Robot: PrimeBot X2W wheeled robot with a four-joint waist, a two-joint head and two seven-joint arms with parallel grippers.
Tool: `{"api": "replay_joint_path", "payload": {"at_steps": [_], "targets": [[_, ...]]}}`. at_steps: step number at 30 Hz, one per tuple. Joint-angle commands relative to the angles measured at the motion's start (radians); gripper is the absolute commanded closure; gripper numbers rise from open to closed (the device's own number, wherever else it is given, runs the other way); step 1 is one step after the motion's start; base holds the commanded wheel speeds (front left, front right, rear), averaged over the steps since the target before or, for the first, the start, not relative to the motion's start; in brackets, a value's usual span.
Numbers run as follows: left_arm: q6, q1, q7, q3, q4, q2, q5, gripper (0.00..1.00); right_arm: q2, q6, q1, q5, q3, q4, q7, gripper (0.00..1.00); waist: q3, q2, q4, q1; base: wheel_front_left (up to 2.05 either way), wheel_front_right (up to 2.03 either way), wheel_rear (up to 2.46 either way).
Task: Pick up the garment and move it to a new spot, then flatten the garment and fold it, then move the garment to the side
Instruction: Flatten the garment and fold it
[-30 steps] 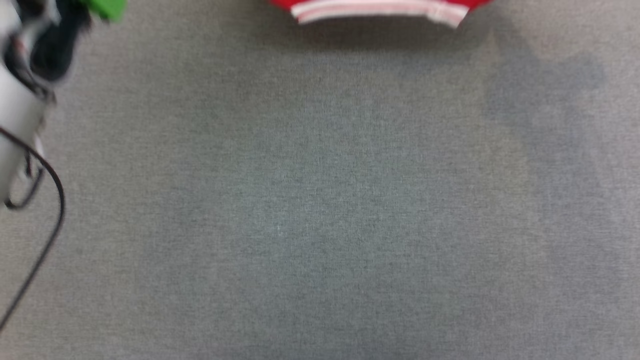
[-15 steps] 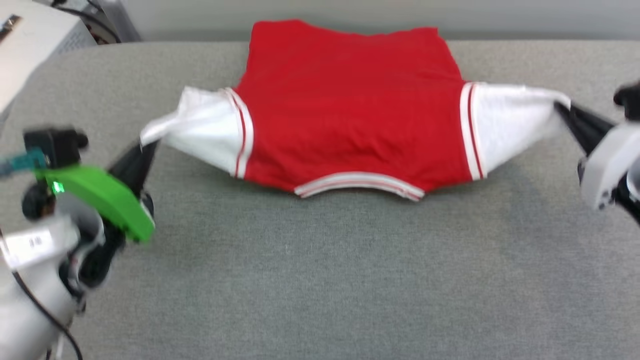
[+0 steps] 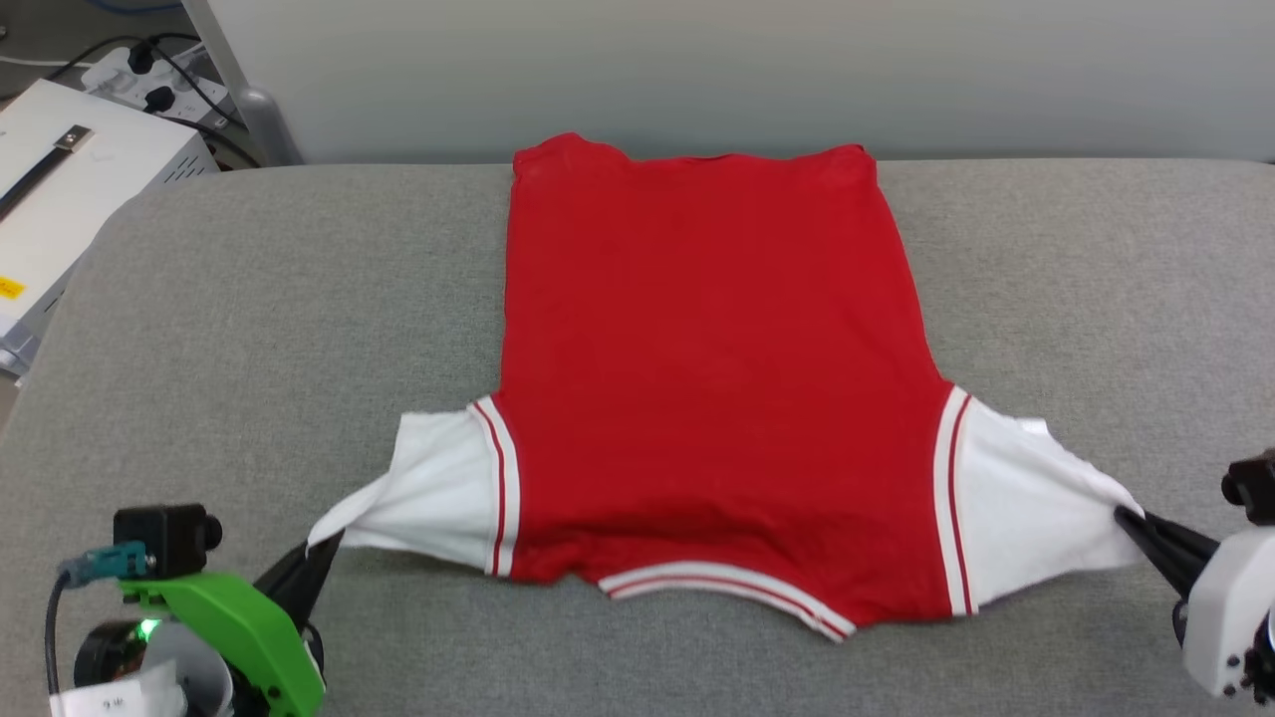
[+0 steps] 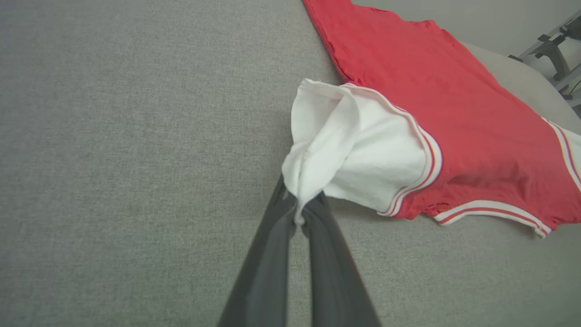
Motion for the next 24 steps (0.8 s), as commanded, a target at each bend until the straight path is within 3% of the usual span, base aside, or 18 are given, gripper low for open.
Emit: {"api": "replay_joint_path", "payload": {"at_steps": [1, 10, 16, 17, 19, 20, 21, 24], "targets": [[0.010, 0.043, -0.006, 0.003, -0.007, 0.013, -0.016, 1.00, -0.011, -0.001, 0.053, 0.008, -0.027, -0.017, 0.018, 1.00, -0.001, 0.0040, -0.002, 0.0001, 0.00, 0.00, 0.00], [0.029, 0.169, -0.006, 0.001, -0.025, 0.017, -0.037, 1.00, -0.018, -0.001, 0.307, 0.003, -0.170, -0.103, 0.162, 1.00, -0.009, 0.0040, 0.004, 0.0001, 0.00, 0.00, 0.00], [0.039, 0.184, -0.006, -0.007, -0.030, 0.007, -0.025, 1.00, 0.016, -0.001, 0.399, -0.023, -0.259, -0.150, 0.257, 1.00, -0.004, 0.0040, 0.017, 0.0001, 0.00, 0.00, 0.00], [0.040, 0.180, -0.006, -0.004, -0.032, 0.002, -0.021, 1.00, 0.026, -0.001, 0.404, -0.033, -0.280, -0.161, 0.269, 0.96, -0.003, 0.0040, 0.020, 0.0001, 0.00, 0.00, 0.00], [0.041, 0.171, -0.006, -0.005, -0.036, -0.006, -0.010, 1.00, 0.046, -0.001, 0.409, -0.052, -0.317, -0.180, 0.294, 0.57, 0.000, 0.0040, 0.025, 0.0001, 0.00, 0.00, 0.00], [0.042, 0.166, -0.006, -0.004, -0.038, -0.010, -0.004, 1.00, 0.053, -0.001, 0.408, -0.061, -0.333, -0.192, 0.305, 0.18, 0.002, 0.0040, 0.026, 0.0001, 0.00, 0.00, 0.00], [0.044, 0.159, -0.006, -0.004, -0.041, -0.015, 0.003, 1.00, 0.061, -0.001, 0.406, -0.070, -0.353, -0.207, 0.319, 0.00, 0.005, 0.0040, 0.029, 0.0001, 0.00, 0.00, 0.00], [0.049, 0.139, -0.006, -0.001, -0.053, -0.026, 0.025, 1.00, 0.065, -0.001, 0.382, -0.091, -0.415, -0.257, 0.349, 0.00, 0.017, 0.0040, 0.039, 0.0001, 0.00, 0.00, 0.00]]}}
